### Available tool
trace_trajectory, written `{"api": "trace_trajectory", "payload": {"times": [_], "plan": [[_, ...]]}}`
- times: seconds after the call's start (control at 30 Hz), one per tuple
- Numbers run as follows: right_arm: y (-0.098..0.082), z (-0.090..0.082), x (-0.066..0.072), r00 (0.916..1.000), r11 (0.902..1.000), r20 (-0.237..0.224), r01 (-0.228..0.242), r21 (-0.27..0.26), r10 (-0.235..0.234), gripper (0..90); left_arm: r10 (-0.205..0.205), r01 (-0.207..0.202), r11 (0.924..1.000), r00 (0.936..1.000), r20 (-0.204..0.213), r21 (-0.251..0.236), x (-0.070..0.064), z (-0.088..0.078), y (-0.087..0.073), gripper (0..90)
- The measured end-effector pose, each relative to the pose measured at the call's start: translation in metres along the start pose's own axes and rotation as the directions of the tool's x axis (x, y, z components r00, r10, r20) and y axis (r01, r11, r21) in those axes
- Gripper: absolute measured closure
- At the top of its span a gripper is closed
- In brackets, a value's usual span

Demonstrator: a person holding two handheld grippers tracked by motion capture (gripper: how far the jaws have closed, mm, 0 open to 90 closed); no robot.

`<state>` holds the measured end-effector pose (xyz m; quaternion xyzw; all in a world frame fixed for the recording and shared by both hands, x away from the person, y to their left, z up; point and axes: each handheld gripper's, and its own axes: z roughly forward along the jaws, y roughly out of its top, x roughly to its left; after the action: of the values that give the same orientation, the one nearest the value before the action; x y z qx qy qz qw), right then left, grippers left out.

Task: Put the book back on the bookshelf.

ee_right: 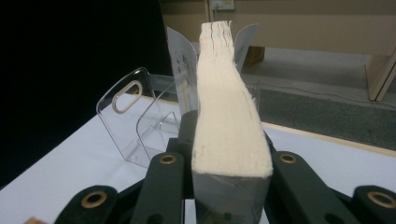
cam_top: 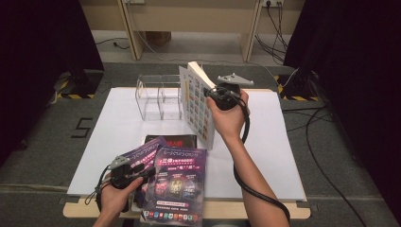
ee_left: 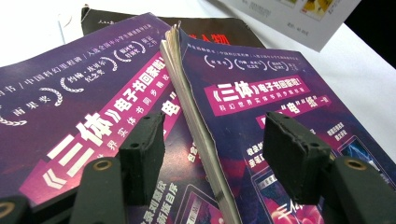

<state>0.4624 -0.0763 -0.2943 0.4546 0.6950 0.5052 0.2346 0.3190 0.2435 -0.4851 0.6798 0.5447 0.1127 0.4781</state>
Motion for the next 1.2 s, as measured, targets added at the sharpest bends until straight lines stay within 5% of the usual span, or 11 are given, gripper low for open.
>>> {"api": "trace_trajectory", "payload": {"times": [0.7,1.2], "plan": [[0.023,0.034,0.006,0.9991,0.9994,0.041,-0.013,-0.032,0.014,74.7,0.005,-0.005,1.0000,1.0000,-0.005,-0.001,0.000,0.000,0.000,38.0],[0.016,0.055,0.004,0.9976,0.9997,0.069,-0.005,-0.026,0.007,74.5,0.002,-0.002,1.0000,1.0000,-0.002,0.000,0.001,0.000,0.000,38.1]]}}
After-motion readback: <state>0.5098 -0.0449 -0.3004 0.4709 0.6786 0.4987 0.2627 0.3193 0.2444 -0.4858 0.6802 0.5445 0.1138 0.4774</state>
